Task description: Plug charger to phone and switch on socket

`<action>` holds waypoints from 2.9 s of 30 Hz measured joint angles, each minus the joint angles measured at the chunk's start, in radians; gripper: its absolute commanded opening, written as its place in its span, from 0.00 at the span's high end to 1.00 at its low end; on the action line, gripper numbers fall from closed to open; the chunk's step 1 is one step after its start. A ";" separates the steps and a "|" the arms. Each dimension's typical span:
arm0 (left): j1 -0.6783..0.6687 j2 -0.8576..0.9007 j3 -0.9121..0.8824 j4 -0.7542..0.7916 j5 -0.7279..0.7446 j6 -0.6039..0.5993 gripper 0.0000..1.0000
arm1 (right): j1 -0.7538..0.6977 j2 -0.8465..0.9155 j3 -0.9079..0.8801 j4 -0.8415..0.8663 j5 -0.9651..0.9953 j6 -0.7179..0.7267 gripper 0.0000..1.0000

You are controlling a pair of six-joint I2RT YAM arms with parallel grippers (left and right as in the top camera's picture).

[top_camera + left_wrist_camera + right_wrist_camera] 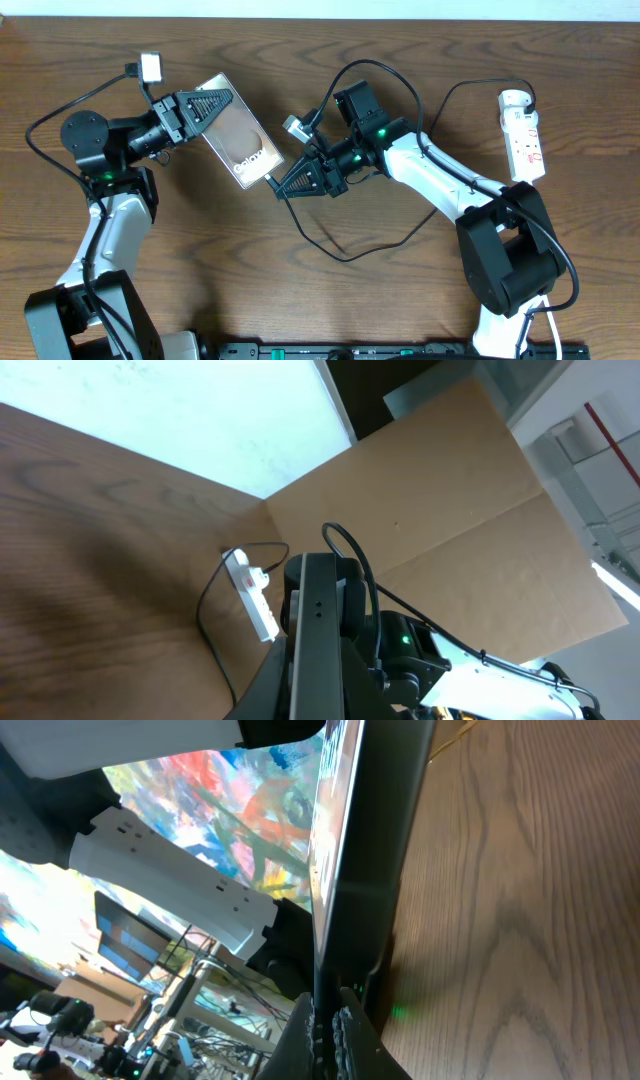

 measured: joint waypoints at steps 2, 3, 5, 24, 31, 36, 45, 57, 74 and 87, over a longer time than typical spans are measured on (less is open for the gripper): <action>-0.007 0.000 0.000 0.002 -0.002 0.004 0.93 | 0.000 0.000 0.000 0.001 0.000 0.002 0.99; -0.011 0.000 0.000 0.002 -0.005 0.006 0.93 | 0.000 0.000 0.000 0.000 0.000 0.002 0.99; -0.019 0.000 0.000 0.003 -0.014 0.009 0.93 | 0.000 0.000 -0.001 0.000 0.000 0.002 0.99; -0.027 0.000 0.000 0.003 -0.022 0.012 0.93 | 0.000 0.002 -0.001 0.000 0.000 0.003 0.99; -0.027 0.000 0.000 0.003 -0.022 0.018 0.93 | -0.003 0.002 -0.001 0.000 0.000 0.002 0.99; -0.027 0.000 0.000 0.003 -0.022 0.025 0.93 | -0.014 0.004 -0.001 0.000 -0.001 0.002 0.99; -0.027 0.000 0.000 0.003 -0.011 0.026 0.93 | -0.026 0.004 -0.001 0.000 -0.005 0.002 0.99; -0.029 0.000 0.000 0.003 -0.024 0.026 0.93 | -0.026 0.004 -0.001 0.001 -0.007 0.002 0.99; -0.034 0.000 0.000 0.002 -0.087 0.026 0.93 | -0.046 0.004 -0.001 0.000 -0.007 0.003 0.99; 0.005 0.000 0.000 -0.005 -0.091 0.026 0.93 | -0.050 0.004 -0.001 0.003 -0.007 0.027 0.99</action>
